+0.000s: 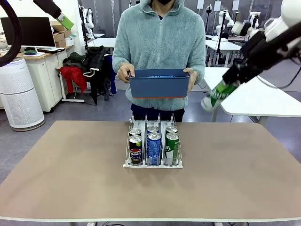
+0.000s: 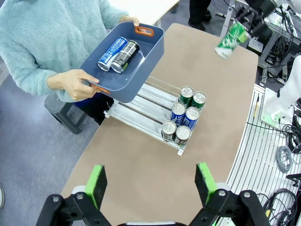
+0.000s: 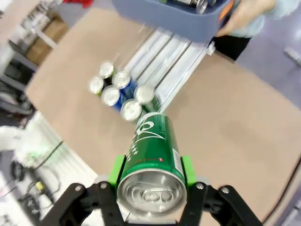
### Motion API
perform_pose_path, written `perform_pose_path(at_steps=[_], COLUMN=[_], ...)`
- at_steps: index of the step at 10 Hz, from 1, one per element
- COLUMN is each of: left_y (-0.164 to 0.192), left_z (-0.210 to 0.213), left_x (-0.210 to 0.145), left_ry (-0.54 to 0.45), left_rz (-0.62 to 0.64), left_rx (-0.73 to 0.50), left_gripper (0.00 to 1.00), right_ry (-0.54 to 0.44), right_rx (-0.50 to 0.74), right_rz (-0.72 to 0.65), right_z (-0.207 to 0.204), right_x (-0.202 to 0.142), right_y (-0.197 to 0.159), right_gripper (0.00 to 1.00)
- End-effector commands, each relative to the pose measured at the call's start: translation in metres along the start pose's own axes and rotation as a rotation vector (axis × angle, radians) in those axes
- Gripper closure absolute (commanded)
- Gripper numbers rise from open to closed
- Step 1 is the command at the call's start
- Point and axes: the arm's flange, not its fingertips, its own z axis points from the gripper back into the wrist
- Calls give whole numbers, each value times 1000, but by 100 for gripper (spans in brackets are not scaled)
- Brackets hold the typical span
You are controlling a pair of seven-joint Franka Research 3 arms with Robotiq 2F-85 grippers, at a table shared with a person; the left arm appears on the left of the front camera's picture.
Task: Fill the beverage cans into the dispenser.
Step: Place the picked Sprite in the line of the Automatic Can Dispenser with the same cans.
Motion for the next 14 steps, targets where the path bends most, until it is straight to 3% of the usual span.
perform_pose_path(at_steps=[1, 4, 5, 6, 11, 12, 14], left_y=[-1, -1, -1, -1, -1, -1, -1], left_z=[1, 1, 1, 1, 1, 1, 1], left_x=[0, 0, 0, 0, 0, 0, 0], left_ry=[-1, -1, -1, -1, -1, -1, -1], left_rz=[2, 2, 2, 2, 2, 2, 2], left_rx=[0, 0, 0, 0, 0, 0, 0], left_gripper=[0, 0, 0, 0, 0, 0, 0], right_ry=[84, 228, 123, 205, 209, 260, 267], right_rx=[46, 162, 165, 113, 127, 72, 34], right_rz=[28, 105, 156, 53, 69, 124, 150], right_z=[-18, -54, -53, -56, -60, -80, -114], right_x=[-20, -40, -32, -43, -43, -45, -54], right_y=[6, 11, -4, 17, 14, 24, 43], right_gripper=[42, 42, 42, 42, 42, 42, 42])
